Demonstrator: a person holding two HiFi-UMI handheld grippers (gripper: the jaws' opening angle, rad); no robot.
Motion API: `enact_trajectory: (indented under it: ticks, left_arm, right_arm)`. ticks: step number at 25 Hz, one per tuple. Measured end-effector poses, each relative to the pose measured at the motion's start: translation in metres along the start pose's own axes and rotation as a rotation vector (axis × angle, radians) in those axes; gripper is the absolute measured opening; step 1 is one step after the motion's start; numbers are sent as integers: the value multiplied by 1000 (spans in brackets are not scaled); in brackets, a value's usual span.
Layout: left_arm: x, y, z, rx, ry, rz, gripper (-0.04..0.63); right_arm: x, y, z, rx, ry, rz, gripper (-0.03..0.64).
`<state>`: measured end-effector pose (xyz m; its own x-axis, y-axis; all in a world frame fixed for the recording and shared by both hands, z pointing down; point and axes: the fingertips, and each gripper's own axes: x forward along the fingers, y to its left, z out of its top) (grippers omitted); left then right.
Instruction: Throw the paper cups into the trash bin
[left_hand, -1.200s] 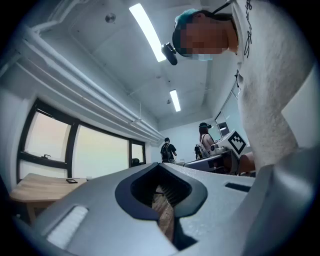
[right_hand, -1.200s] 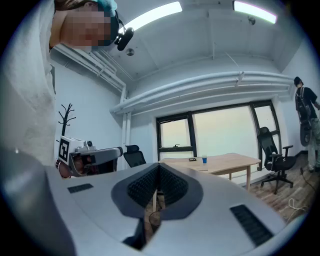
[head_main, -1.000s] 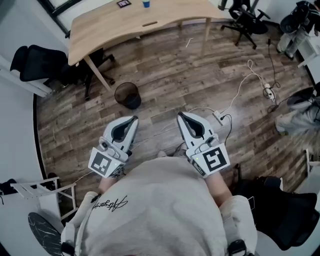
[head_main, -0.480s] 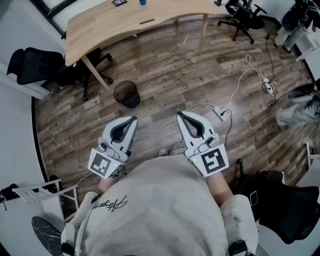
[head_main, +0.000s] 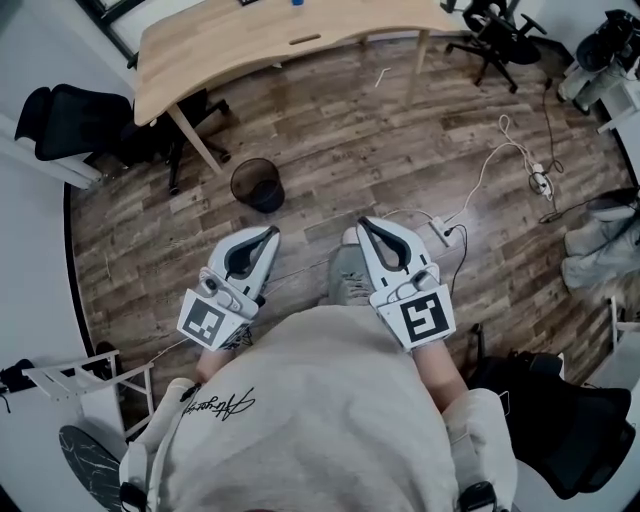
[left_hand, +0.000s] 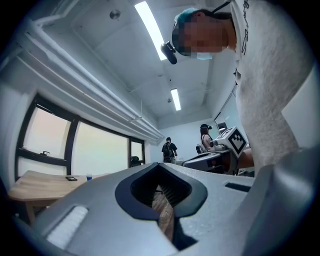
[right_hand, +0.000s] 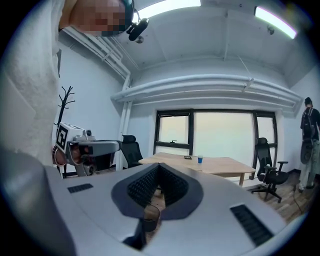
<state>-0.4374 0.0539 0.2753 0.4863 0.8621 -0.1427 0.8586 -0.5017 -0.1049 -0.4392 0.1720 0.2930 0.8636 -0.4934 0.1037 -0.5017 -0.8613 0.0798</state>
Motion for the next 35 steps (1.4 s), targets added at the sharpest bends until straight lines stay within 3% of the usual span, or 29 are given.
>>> enact_trajectory:
  ticks: [17,35]
  left_arm:
    - [89,92,-11,29,9,44,3]
    - [201,173,-21,43,21,95,3]
  right_arm:
    - [91,-109,11,104,-88,-6,9]
    - [182,-218,28,76,-86,92,9]
